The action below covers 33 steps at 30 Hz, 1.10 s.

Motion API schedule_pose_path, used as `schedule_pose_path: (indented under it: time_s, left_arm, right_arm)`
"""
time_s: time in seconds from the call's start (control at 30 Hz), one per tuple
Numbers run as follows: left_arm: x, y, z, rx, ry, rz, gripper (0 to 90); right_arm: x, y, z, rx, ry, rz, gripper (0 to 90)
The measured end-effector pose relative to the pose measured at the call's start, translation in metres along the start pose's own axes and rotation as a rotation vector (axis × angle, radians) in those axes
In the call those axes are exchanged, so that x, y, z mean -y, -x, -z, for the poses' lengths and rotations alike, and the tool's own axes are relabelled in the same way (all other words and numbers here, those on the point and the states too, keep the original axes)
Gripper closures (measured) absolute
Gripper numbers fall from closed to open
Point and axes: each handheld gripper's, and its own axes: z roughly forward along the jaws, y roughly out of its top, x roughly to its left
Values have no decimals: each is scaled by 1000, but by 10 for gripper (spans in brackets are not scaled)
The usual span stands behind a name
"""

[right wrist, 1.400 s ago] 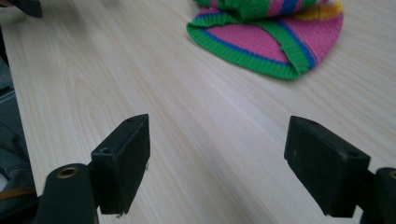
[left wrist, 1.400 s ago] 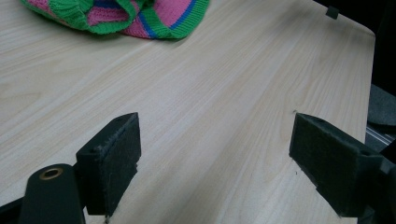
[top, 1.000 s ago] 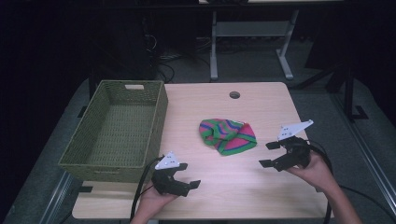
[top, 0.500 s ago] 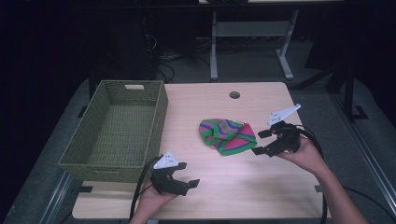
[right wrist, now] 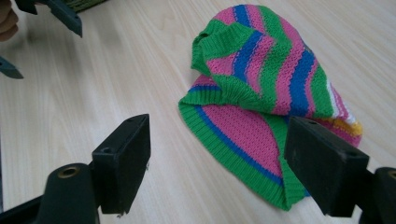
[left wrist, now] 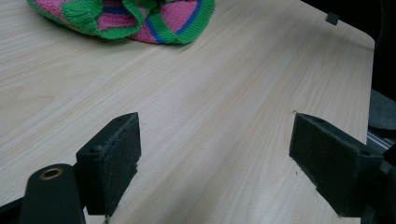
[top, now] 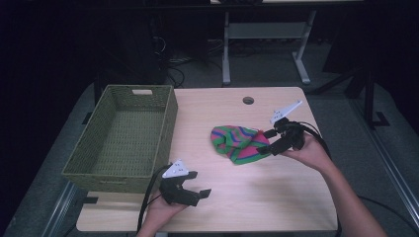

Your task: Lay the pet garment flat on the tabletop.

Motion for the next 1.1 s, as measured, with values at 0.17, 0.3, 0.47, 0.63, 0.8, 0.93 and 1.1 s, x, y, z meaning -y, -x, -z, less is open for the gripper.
schedule_pose_path:
  time_s: [0.17, 0.3, 0.47, 0.63, 0.8, 0.93, 1.1]
  left_arm:
    - [0, 0, -1, 5, -4, -3, 164]
    - [-1, 0, 0, 4, -8, -9, 164]
    - [0, -1, 0, 6, -2, 0, 164]
    - [-1, -2, 1, 4, -1, 0, 164]
    - [0, -3, 1, 2, 0, -2, 164]
    - [0, -3, 2, 5, 4, 6, 164]
    - [0, -3, 2, 4, 6, 9, 164]
  right_arm:
    - [-11, 6, -8, 2, -17, -1, 229]
    - [-20, 14, -15, 10, -36, 5, 234]
    - [-26, 22, -26, -12, -33, -29, 237]
    - [-29, 29, -40, -9, -72, -44, 241]
    - [-32, 32, -45, -3, -92, -46, 247]
    - [-32, 36, -50, 10, -97, -64, 254]
    - [-30, 42, -57, 17, -124, -73, 279]
